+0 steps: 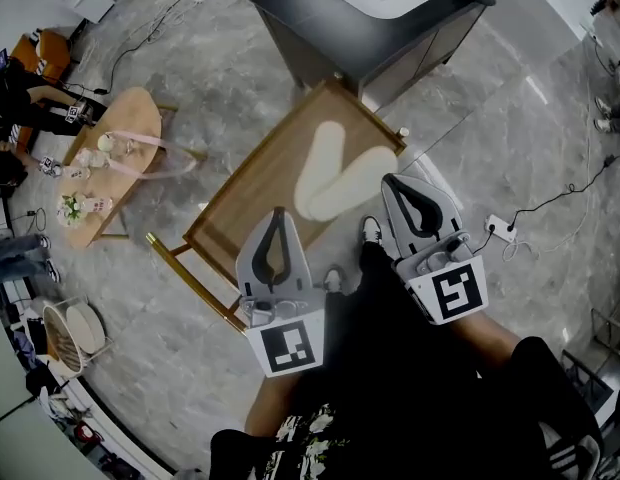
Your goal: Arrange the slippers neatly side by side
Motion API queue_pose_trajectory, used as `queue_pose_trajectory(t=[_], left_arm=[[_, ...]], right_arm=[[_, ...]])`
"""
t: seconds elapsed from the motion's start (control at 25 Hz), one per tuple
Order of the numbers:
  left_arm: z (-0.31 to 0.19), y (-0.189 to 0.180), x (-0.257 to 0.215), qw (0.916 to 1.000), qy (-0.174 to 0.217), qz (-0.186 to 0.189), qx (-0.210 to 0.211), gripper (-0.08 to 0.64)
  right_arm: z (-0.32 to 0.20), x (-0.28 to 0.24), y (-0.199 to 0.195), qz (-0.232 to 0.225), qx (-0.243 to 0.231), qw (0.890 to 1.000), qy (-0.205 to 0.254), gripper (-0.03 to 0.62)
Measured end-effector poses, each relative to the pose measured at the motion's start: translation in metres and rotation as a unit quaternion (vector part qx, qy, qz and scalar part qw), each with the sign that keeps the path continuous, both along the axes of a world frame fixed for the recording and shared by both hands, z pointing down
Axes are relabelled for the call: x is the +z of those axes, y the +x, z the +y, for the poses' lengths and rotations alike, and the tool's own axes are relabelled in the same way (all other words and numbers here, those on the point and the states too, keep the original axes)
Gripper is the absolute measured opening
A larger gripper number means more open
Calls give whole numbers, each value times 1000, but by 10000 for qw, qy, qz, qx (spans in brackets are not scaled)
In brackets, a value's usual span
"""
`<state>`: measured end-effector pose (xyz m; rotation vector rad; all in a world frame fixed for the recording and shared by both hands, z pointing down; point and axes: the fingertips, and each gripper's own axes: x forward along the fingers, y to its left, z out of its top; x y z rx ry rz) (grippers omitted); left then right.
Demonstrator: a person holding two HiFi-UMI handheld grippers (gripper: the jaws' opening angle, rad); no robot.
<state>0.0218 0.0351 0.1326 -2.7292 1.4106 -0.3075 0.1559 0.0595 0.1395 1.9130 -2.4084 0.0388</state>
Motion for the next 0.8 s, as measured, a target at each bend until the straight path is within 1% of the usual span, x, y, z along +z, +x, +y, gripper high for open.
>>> queue_pose_trajectory(t=[0.16,0.32,0.52,0.72,0.8], left_arm=[[-5,9,22,9991,-331,-265,-94,2],[-8,23,38,9985,-470,-266,63,2],[-8,34,65,9956,-905,-211,114,3],[-16,48,93,9922,-1079,-428,465,3],[-19,53,107,9896,-1203,-444,658,3]], right_arm=[[-12,19,9,-54,-262,9993,-249,-2],[-26,37,20,-128,-410,9982,-430,-2],[-26,62,31,-140,-389,9961,-783,-2],[-30,89,38,-40,-291,9929,-1156,-2],[-30,100,39,-51,-193,9914,-1296,-2]])
